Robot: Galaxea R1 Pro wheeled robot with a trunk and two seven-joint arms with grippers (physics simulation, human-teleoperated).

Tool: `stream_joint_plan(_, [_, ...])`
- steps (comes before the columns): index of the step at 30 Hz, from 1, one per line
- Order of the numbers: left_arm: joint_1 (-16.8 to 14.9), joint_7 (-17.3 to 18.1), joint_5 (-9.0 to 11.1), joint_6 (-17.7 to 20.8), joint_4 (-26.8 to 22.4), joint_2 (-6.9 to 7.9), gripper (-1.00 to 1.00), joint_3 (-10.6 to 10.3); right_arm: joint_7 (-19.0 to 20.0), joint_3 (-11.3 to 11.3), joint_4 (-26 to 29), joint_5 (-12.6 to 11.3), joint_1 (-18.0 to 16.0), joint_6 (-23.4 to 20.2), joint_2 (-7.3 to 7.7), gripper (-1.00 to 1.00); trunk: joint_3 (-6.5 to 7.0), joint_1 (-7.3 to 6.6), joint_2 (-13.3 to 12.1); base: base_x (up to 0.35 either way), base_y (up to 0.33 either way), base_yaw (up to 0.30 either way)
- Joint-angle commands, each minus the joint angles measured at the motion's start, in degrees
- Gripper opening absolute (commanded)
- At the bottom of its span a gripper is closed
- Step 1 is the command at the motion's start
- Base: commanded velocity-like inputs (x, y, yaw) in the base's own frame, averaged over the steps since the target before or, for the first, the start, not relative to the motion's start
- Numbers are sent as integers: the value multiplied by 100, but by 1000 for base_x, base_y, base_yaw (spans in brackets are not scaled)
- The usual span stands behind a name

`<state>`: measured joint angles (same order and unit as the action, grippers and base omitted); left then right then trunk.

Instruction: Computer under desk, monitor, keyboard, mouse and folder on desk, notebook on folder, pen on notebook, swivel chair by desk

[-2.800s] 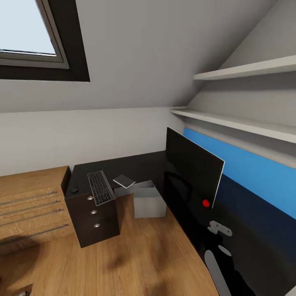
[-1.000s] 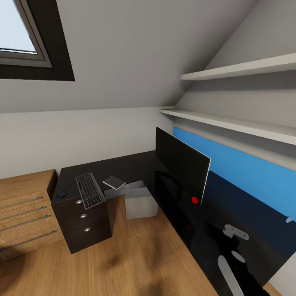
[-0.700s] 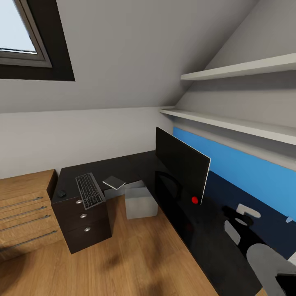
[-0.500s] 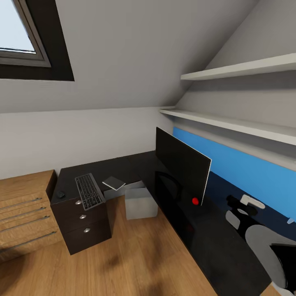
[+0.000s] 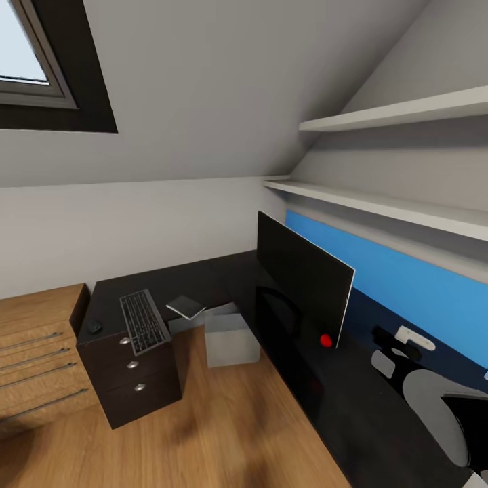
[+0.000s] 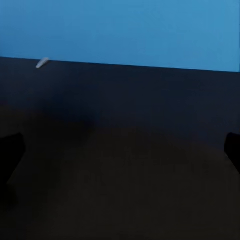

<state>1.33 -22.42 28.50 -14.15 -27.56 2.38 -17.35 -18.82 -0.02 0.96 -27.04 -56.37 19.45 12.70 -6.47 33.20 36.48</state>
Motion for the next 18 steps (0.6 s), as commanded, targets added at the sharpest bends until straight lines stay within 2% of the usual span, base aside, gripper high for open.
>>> stream_joint_plan(1, [-1,-41,51,-18,-12,8,100,-49,-5,2,-3,-18,-5,19,0,100,-9,5,7,252,0,0])
stream_joint_plan(11, [-1,-41,43,-18,-12,1,100,-49,269,2,-8,-21,-3,16,43,100,-9,5,7,202,0,0])
stream_joint_plan(18, [-1,-43,42,-18,-9,-1,100,-49,304,2,-9,-21,1,17,84,100,-9,5,7,185,0,0])
